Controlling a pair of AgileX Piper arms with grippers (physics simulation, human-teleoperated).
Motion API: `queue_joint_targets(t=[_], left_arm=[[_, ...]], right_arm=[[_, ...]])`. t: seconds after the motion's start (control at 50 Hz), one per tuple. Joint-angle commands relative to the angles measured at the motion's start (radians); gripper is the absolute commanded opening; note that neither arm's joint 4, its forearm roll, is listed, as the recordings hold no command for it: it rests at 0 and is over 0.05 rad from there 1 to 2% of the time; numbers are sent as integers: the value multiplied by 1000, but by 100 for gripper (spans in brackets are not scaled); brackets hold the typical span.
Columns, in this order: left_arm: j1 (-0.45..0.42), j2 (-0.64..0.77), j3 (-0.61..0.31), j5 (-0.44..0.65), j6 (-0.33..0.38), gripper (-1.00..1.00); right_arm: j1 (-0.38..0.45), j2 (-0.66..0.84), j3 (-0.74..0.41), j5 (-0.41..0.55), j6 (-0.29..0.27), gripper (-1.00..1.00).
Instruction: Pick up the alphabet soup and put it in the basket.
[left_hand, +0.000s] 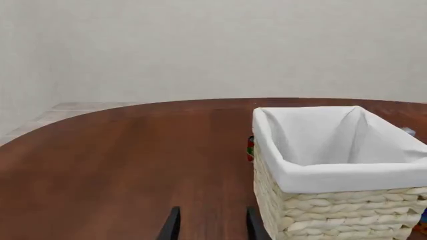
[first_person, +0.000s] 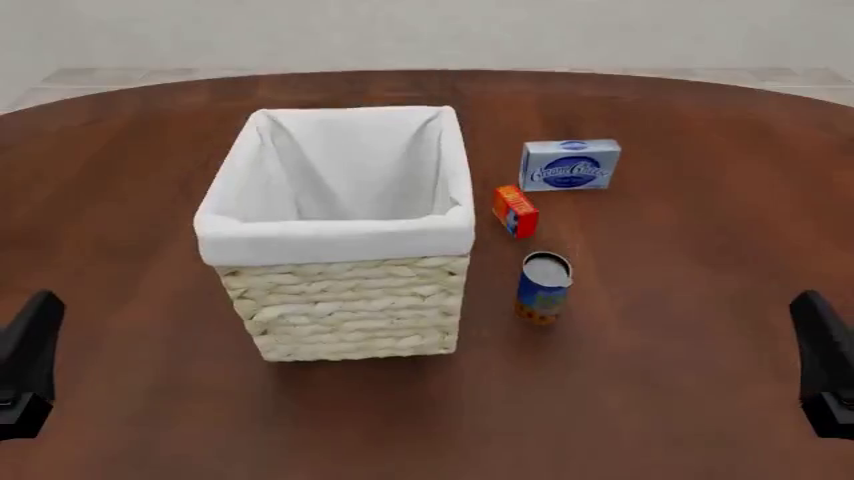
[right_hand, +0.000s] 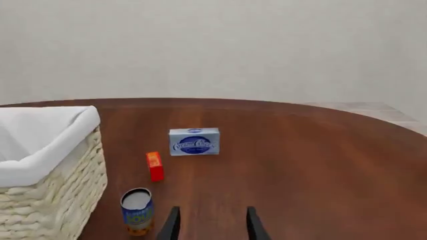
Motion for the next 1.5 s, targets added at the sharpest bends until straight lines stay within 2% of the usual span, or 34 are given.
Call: queue_joint_targets(t=[0.02, 0.24, 0.32, 0.42, 0.44, 0.56, 0.58, 0.66, 0.68, 0.74, 0.84, 0.86, 0.9, 1.0, 1.02, 1.16, 1.28, 1.32, 1.36, 1.48, 1.5], left_arm=[[0, 0, 0, 0, 0, 100], [0, 0, 0, 0, 0, 100], [0, 0, 0, 0, 0, 100], [0, 0, 0, 0, 0, 100], [0, 0, 0, 0, 0, 100], [0, 0, 0, 0, 0, 100], [0, 0, 0, 0, 0, 100], [0, 0, 0, 0, 0, 100], [0, 0, 0, 0, 0, 100], [0, 0, 0, 0, 0, 100], [0, 0, 0, 0, 0, 100], [0, 0, 0, 0, 0, 100], [0, 0, 0, 0, 0, 100], [0, 0, 0, 0, 0, 100], [0, 0, 0, 0, 0, 100], [0, 0, 0, 0, 0, 100], [0, 0, 0, 0, 0, 100], [0, 0, 0, 0, 0, 100], [0, 0, 0, 0, 0, 100], [0, 0, 0, 0, 0, 100], [0, 0, 0, 0, 0, 100]], right_arm=[[-2, 0, -4, 1, 0, 100], [-13, 22, -4, -4, 8, 100], [-7, 40, -3, -15, -4, 100], [29, 33, -10, -5, -65, 100], [30, 13, -25, 19, -54, 100], [96, 121, -76, -48, -50, 100], [133, 182, -76, -96, -62, 100], [156, 253, -82, -159, -59, 100], [192, 322, -96, -204, -61, 100], [227, 382, -115, -244, -57, 100], [255, 457, -126, -315, -60, 100], [264, 530, -130, -373, -45, 100], [272, 573, -141, -402, -38, 100], [296, 647, -172, -430, -26, 100], [317, 675, -181, -437, -10, 100], [366, 738, -199, -465, -24, 100], [400, 773, -220, -463, 6, 100], [422, 795, -226, -465, -30, 100], [429, 808, -232, -464, -16, 100], [453, 903, -255, -467, -24, 100], [459, 912, -254, -470, -38, 100]])
